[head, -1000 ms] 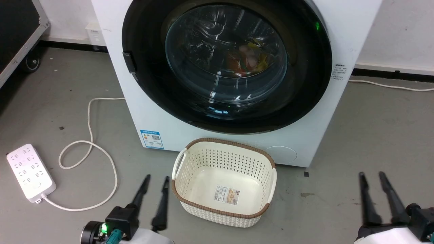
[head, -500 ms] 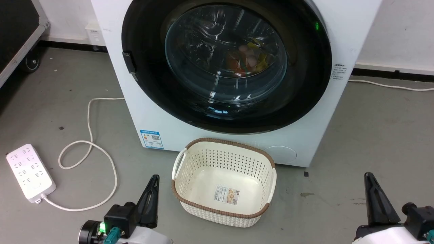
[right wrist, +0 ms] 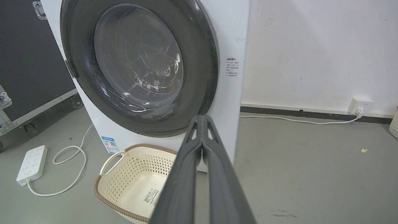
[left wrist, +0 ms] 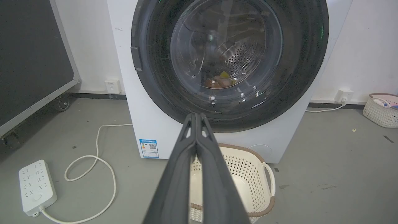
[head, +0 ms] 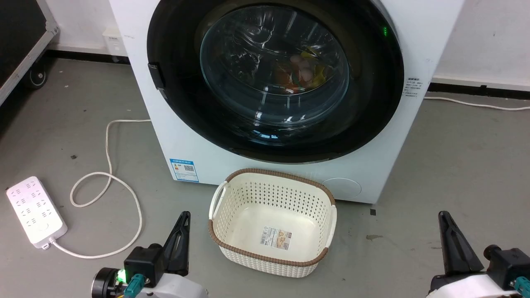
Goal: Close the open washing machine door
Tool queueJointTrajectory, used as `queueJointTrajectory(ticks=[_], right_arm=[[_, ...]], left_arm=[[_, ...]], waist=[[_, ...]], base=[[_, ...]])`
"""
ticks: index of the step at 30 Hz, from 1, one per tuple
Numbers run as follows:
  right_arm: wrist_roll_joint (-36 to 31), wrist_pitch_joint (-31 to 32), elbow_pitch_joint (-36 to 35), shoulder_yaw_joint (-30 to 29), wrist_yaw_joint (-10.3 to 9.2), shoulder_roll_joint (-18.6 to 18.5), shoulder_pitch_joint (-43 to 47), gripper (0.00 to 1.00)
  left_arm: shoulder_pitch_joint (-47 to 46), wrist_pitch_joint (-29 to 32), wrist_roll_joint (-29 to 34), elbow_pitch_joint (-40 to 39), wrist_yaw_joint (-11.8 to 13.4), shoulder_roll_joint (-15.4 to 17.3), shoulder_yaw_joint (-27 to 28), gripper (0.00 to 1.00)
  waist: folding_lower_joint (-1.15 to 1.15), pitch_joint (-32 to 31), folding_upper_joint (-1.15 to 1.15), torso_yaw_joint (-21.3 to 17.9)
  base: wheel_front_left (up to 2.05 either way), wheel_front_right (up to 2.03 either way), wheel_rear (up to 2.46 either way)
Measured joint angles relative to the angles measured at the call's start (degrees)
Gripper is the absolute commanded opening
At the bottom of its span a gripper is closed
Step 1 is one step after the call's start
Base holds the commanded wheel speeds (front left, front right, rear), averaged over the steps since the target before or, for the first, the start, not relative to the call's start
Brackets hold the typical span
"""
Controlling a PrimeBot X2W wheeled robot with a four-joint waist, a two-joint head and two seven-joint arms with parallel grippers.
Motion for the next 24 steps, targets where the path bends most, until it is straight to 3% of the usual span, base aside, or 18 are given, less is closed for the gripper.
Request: queueJointTrajectory(ticks=[24], right_arm=[[-1.53, 2.72, -0.66, 1.34, 0.0, 0.01, -0.31, 0.0]], left_arm=[[0.0, 2.96, 2.11, -1.47, 0.01, -0.7, 2.14, 0.0]], waist=[[0.0, 0.05, 0.0, -0.32]], base=[[0.0, 0.0, 0.0]])
